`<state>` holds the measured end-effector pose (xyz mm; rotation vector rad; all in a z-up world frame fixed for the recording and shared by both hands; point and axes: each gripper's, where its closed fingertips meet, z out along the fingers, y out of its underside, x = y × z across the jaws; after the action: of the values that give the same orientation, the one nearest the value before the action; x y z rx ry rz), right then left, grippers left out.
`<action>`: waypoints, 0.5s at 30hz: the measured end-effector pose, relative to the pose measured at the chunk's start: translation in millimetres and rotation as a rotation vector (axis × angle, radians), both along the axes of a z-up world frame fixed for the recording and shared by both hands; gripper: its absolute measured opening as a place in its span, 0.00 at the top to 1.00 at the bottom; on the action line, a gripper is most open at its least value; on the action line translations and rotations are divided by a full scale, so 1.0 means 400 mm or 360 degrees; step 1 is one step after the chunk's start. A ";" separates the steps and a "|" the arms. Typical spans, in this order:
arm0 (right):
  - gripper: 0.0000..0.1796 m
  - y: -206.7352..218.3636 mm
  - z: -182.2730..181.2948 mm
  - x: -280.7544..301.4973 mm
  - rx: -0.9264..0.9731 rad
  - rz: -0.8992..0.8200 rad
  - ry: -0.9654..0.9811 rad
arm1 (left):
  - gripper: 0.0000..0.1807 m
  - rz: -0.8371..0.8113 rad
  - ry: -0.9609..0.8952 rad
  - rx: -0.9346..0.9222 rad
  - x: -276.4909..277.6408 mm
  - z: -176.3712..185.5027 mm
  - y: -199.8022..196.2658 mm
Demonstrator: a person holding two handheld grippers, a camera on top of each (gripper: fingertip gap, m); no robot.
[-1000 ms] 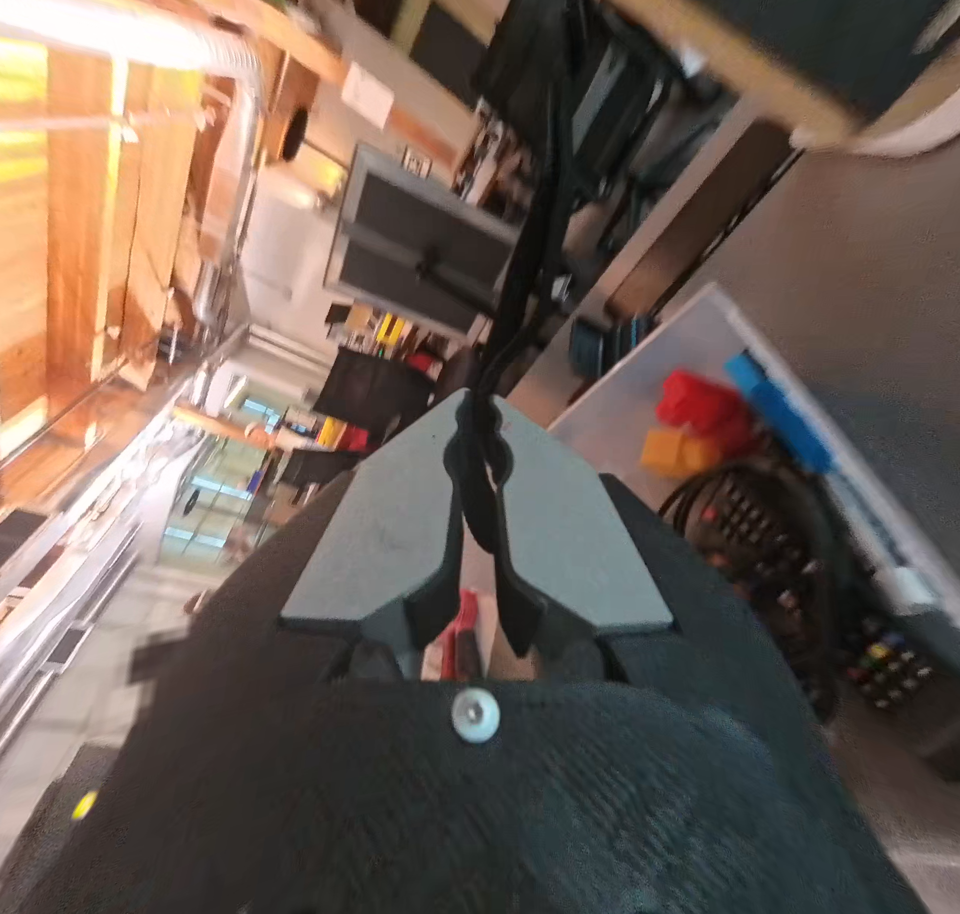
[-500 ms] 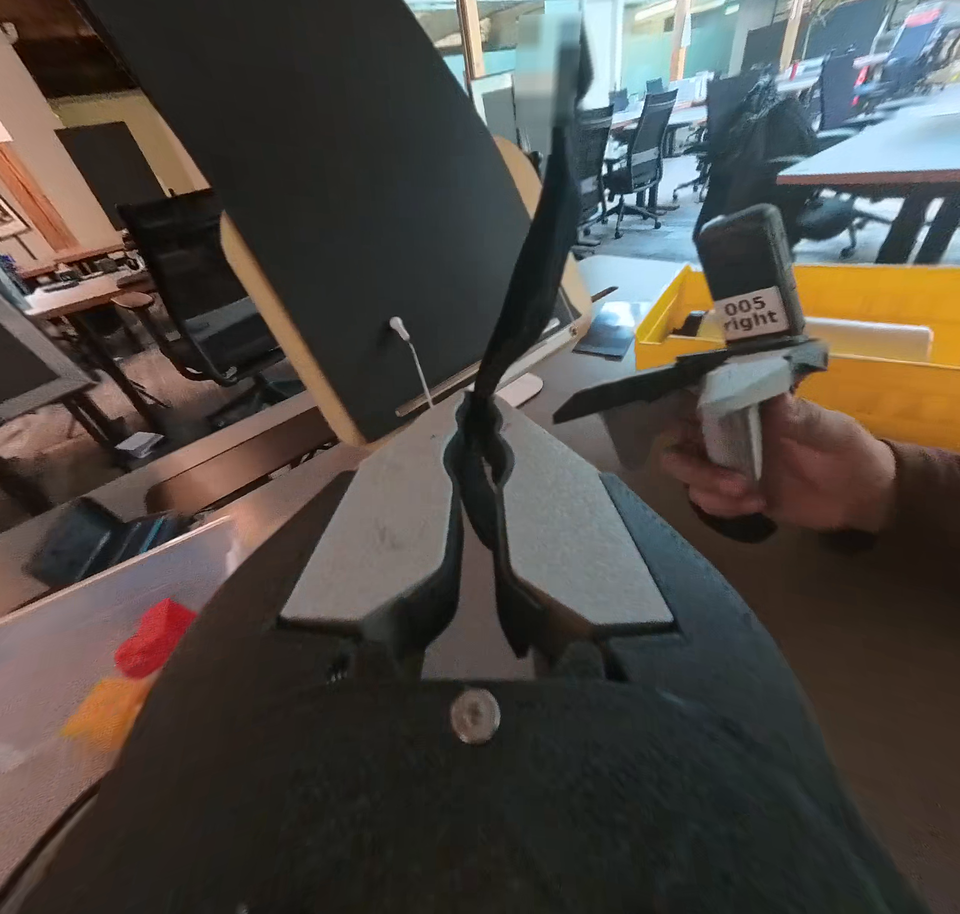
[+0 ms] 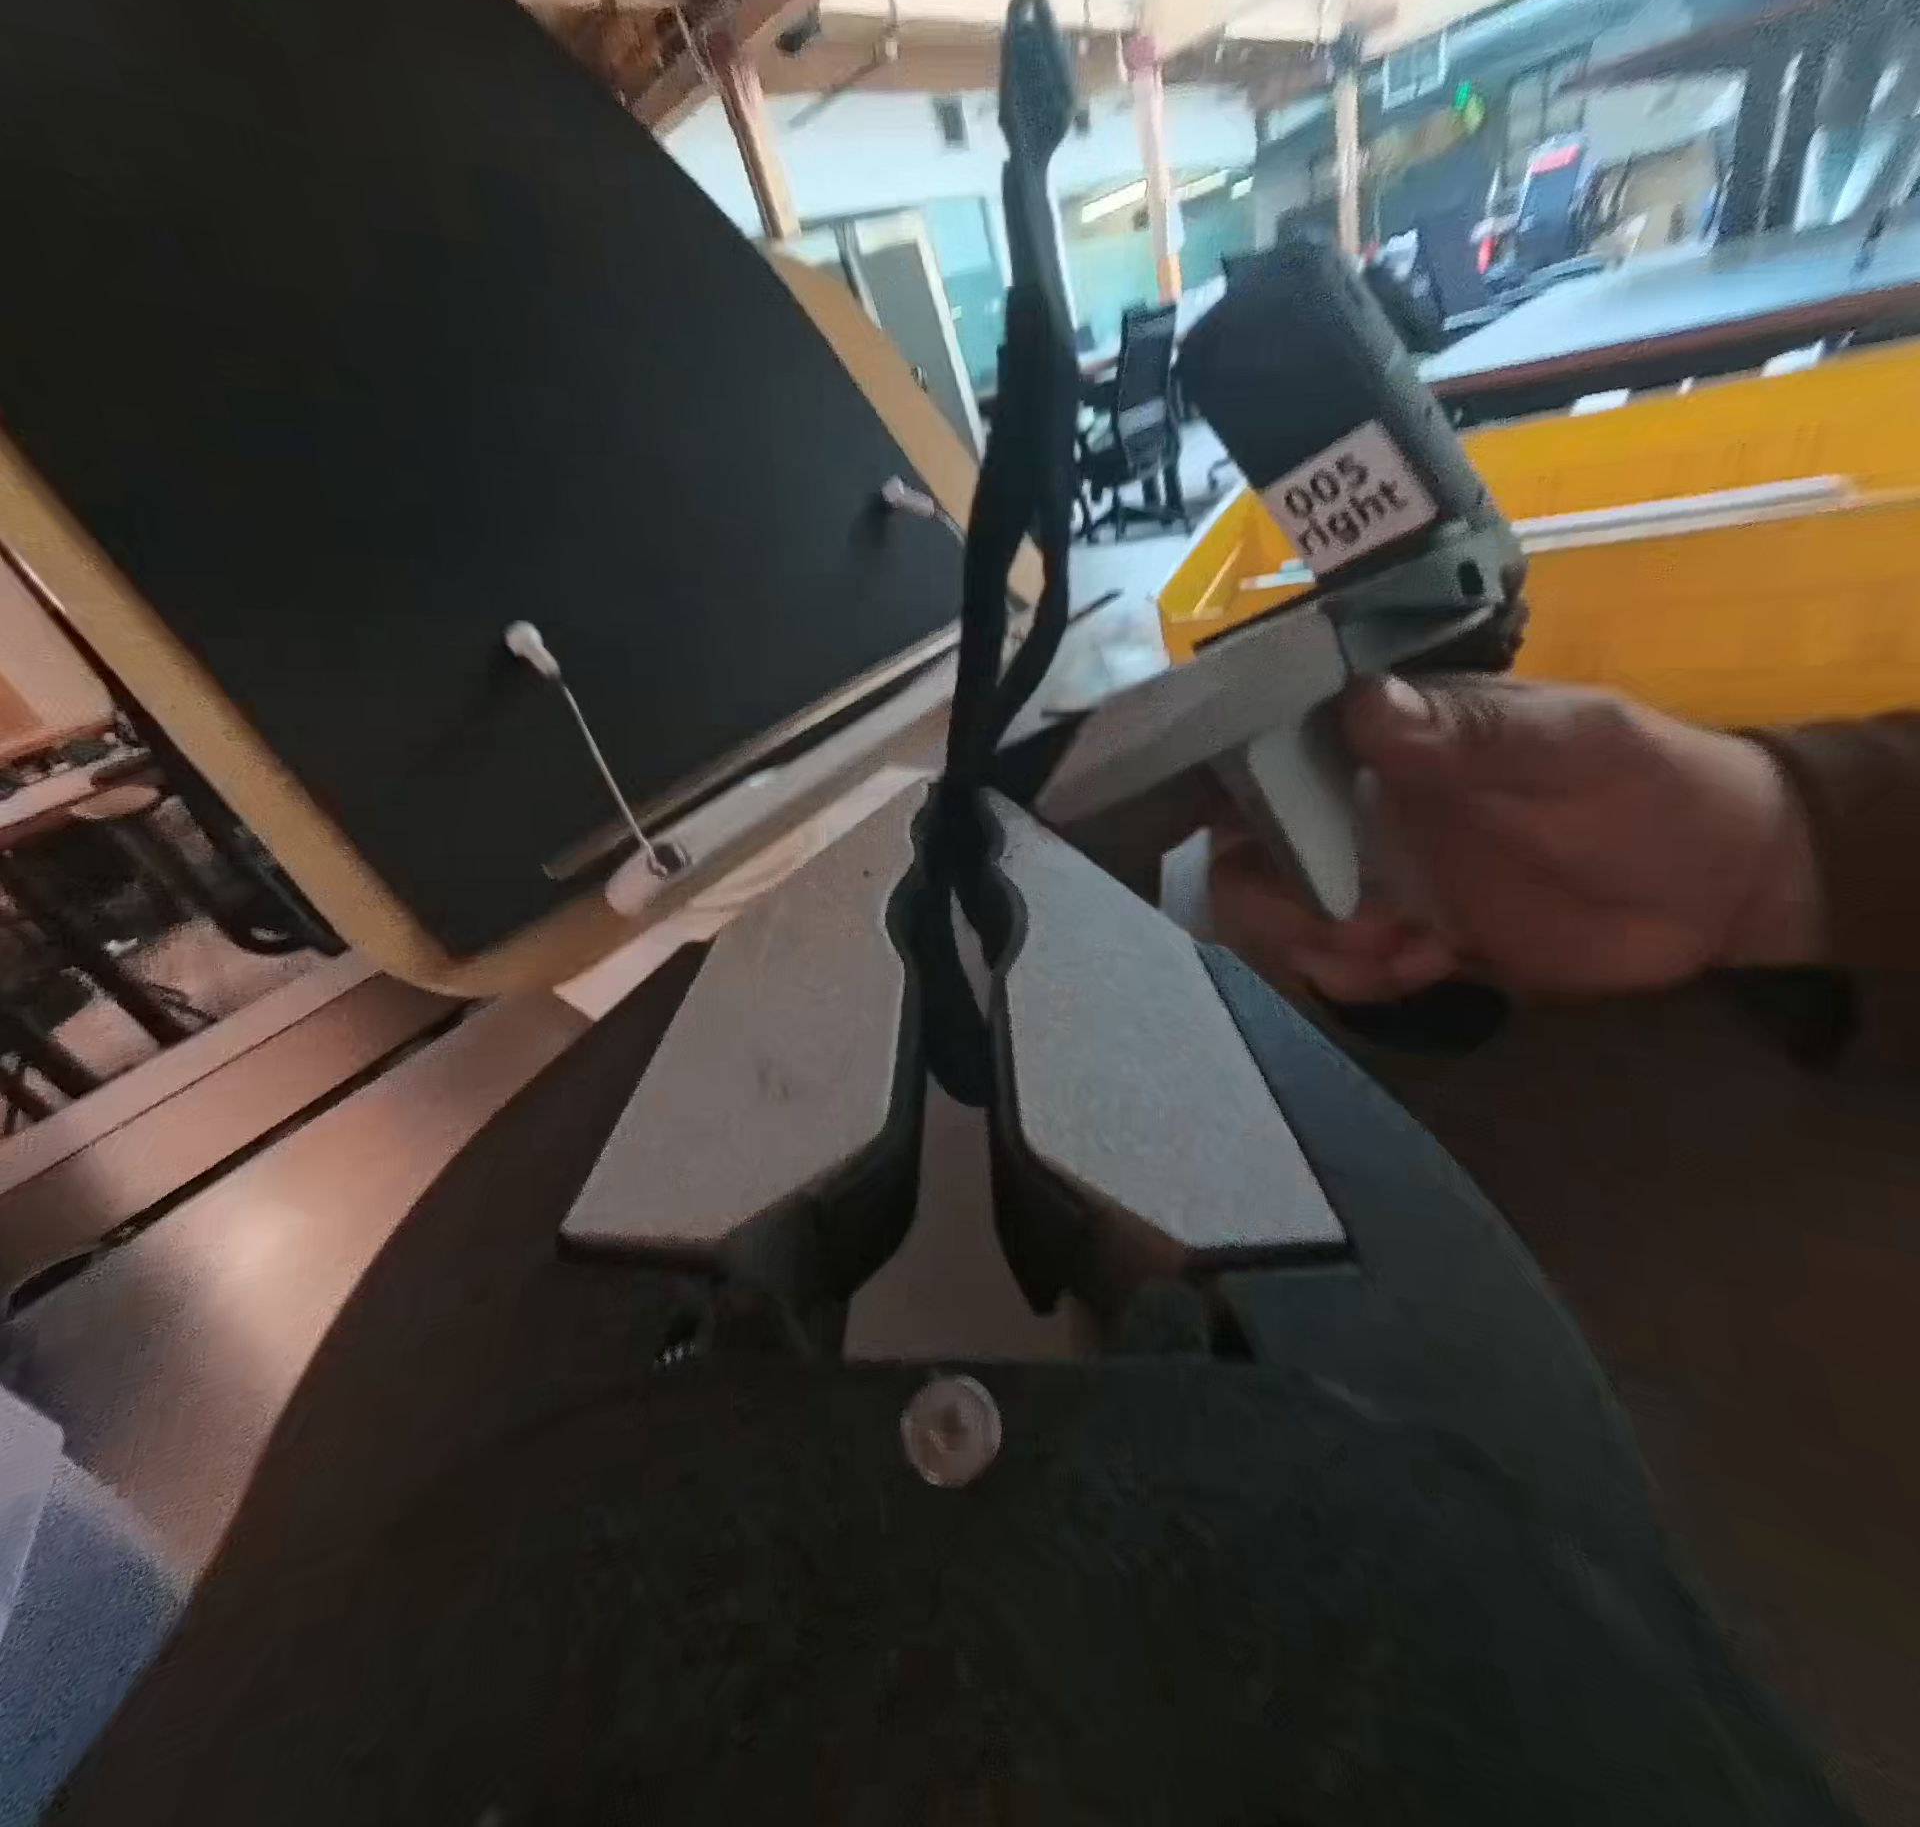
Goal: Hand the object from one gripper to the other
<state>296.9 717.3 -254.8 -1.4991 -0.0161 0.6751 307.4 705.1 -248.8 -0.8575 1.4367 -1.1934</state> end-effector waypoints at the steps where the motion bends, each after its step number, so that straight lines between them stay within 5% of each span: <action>1: 0.66 0.003 -0.002 -0.003 -0.0005 0.0013 0.0017 | 1.00 0.0010 0.0036 0.0009 0.003 -0.013 -0.002; 9: 0.87 -0.008 0.016 -0.004 0.0039 -0.0057 0.0053 | 1.00 0.0009 0.0089 -0.0062 0.007 -0.021 -0.006; 15: 0.91 -0.018 0.017 0.003 0.0034 -0.0109 -0.0003 | 0.99 -0.0002 0.0100 -0.0023 0.007 -0.028 -0.017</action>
<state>298.1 710.1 -247.9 -1.4730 0.0264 0.6170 310.2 698.2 -260.0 -0.9116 1.4809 -1.1883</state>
